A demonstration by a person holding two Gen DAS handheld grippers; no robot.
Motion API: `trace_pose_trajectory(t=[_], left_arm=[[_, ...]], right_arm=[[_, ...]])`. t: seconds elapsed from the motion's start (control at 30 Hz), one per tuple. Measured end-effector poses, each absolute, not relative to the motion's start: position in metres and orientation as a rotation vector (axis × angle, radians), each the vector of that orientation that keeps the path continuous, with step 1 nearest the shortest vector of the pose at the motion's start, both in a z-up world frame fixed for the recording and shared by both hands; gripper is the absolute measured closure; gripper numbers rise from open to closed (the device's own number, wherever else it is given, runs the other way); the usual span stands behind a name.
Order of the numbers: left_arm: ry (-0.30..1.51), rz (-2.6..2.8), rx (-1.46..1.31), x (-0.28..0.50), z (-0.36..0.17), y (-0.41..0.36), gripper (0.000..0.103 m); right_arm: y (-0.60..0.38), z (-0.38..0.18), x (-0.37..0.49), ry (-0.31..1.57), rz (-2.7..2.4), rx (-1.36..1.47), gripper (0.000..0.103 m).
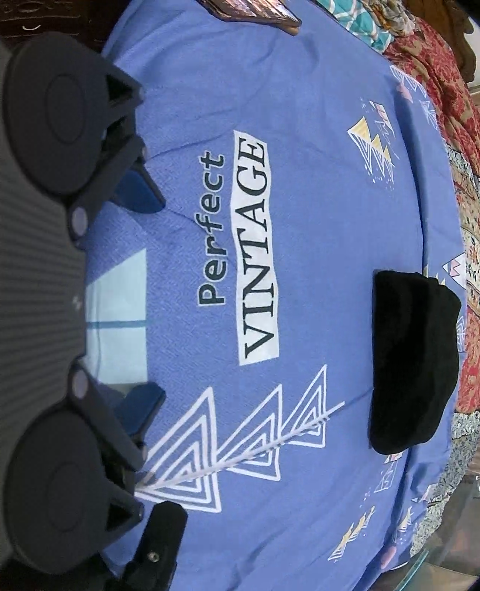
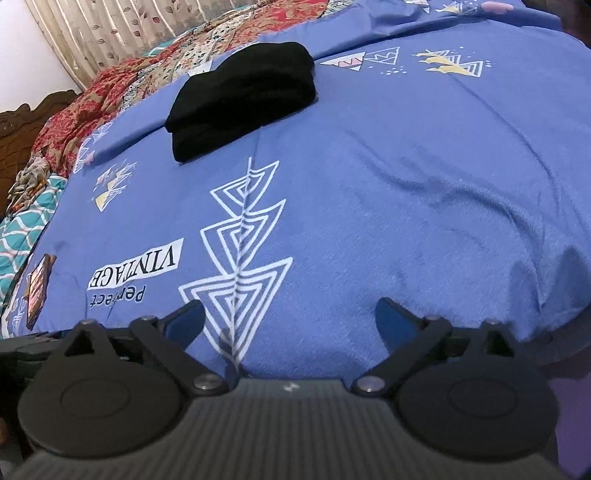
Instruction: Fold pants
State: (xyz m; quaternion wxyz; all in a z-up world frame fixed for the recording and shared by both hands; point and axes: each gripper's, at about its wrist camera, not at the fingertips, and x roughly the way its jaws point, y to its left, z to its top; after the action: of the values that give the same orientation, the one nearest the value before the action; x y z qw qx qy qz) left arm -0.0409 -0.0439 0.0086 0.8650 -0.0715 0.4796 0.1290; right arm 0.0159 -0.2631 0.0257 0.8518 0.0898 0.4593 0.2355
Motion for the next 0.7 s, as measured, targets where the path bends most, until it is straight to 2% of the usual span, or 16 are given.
trace_pose_trajectory(t=[0.7], left_arm=[[1.049, 0.28, -0.153, -0.0316, 0.0077, -0.0425, 0.0]], right_arm=[[-0.2608, 0.0242, 0.0141, 0.974, 0.46, 0.215, 0.0]])
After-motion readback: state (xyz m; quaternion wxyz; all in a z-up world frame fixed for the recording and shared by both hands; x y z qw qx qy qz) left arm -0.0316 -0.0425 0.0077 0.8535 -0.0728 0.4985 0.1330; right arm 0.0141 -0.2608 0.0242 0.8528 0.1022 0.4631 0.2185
